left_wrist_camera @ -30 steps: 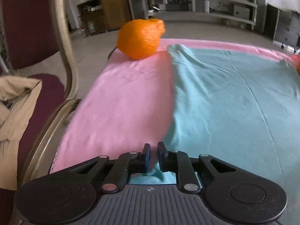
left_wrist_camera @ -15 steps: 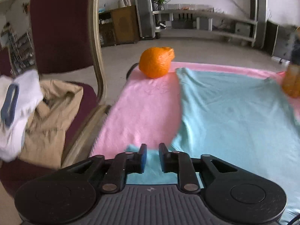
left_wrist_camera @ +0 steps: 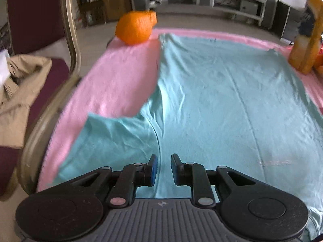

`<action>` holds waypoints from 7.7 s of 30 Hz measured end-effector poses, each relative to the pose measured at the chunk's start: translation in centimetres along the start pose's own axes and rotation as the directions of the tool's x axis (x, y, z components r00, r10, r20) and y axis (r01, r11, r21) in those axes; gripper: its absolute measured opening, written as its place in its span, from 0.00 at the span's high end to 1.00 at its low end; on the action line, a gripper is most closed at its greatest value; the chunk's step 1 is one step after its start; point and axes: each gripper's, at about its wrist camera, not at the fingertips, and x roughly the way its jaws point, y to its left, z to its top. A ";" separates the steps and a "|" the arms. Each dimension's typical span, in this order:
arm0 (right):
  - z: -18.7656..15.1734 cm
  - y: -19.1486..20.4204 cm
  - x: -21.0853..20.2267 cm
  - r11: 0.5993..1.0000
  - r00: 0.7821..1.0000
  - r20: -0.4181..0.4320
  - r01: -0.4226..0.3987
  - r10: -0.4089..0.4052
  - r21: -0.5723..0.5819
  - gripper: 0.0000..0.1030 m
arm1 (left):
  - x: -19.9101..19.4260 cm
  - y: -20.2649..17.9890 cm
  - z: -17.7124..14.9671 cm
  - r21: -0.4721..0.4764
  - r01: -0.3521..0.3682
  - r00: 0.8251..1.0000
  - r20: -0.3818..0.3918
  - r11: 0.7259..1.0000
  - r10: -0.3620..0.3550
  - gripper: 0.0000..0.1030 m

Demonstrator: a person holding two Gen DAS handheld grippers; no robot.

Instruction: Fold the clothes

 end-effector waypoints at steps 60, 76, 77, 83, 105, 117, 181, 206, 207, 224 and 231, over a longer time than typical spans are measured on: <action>-9.0 0.7 -9.5 0.937 0.994 -0.094 0.020 -0.056 -0.350 0.88 | -10.9 -0.7 -7.9 0.241 0.170 0.978 0.080 0.955 -0.194 0.80; 0.6 -4.8 -10.3 0.984 0.973 0.150 0.173 -0.175 0.028 0.64 | -6.8 -2.5 -5.4 0.172 0.182 0.982 0.014 0.968 -0.187 0.77; 0.9 -5.5 -10.4 0.988 0.978 0.152 0.137 -0.146 0.068 0.63 | -6.3 -2.7 -5.4 0.170 0.179 0.983 0.001 0.969 -0.182 0.74; 2.2 -9.1 -9.8 0.947 0.969 0.152 0.148 -0.197 0.287 0.62 | -5.6 -3.2 -5.8 0.176 0.164 0.986 -0.014 0.971 -0.164 0.73; 0.1 -2.6 -9.0 0.972 0.919 0.348 0.223 -0.185 -0.073 0.97 | -5.9 -2.2 -5.9 0.176 0.116 0.992 0.022 0.978 -0.122 0.72; -13.1 8.9 -2.5 0.364 0.985 0.110 0.151 -0.131 -0.919 0.87 | -6.1 -1.7 -6.0 0.175 0.088 0.994 0.044 0.981 -0.098 0.72; -4.7 11.3 4.5 0.629 0.943 0.139 0.308 -0.304 -0.714 0.96 | -5.7 -2.3 -5.4 0.150 0.143 0.990 -0.008 0.978 -0.143 0.70; -7.4 6.5 0.8 0.811 0.970 -0.063 0.159 -0.234 -0.563 0.69 | -5.3 -1.9 -5.6 0.149 0.112 0.994 -0.013 0.982 -0.111 0.70; -7.6 6.5 1.0 0.804 0.968 -0.054 0.171 -0.244 -0.569 0.72 | -5.3 -1.9 -5.6 0.151 0.110 0.994 -0.013 0.982 -0.109 0.70; -9.8 7.2 -1.8 0.722 0.983 -0.099 0.044 -0.154 -0.690 0.93 | -5.5 -1.7 -5.6 0.150 0.105 0.994 -0.008 0.983 -0.105 0.70; -4.2 0.0 -7.0 0.935 0.988 0.027 0.153 -0.152 -0.319 0.78 | -5.5 -2.0 -5.6 0.160 0.107 0.994 -0.006 0.981 -0.108 0.70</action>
